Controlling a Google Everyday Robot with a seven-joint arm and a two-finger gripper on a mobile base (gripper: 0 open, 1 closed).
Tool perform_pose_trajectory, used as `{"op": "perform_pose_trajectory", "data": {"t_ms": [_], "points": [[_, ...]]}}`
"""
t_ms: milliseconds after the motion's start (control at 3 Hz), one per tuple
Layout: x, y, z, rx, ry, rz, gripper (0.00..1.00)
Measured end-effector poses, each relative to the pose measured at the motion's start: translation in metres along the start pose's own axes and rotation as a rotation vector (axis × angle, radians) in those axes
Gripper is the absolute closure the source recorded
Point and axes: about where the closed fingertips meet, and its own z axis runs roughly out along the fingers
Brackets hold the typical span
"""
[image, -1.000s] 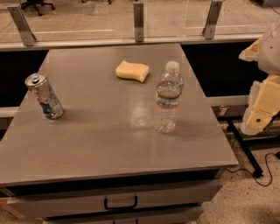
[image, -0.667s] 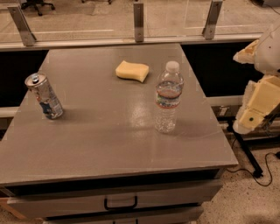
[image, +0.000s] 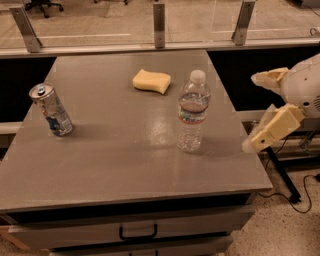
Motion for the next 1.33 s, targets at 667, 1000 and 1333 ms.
{"op": "perform_pose_trajectory", "data": {"t_ms": [667, 1000, 1333], "points": [[-0.070, 0.038, 0.028, -0.147, -0.491, 0.024, 0.00], [-0.112, 0.053, 0.036, -0.198, -0.677, 0.059, 0.00], [-0.133, 0.047, 0.055, -0.201, -0.762, 0.079, 0.00]]}}
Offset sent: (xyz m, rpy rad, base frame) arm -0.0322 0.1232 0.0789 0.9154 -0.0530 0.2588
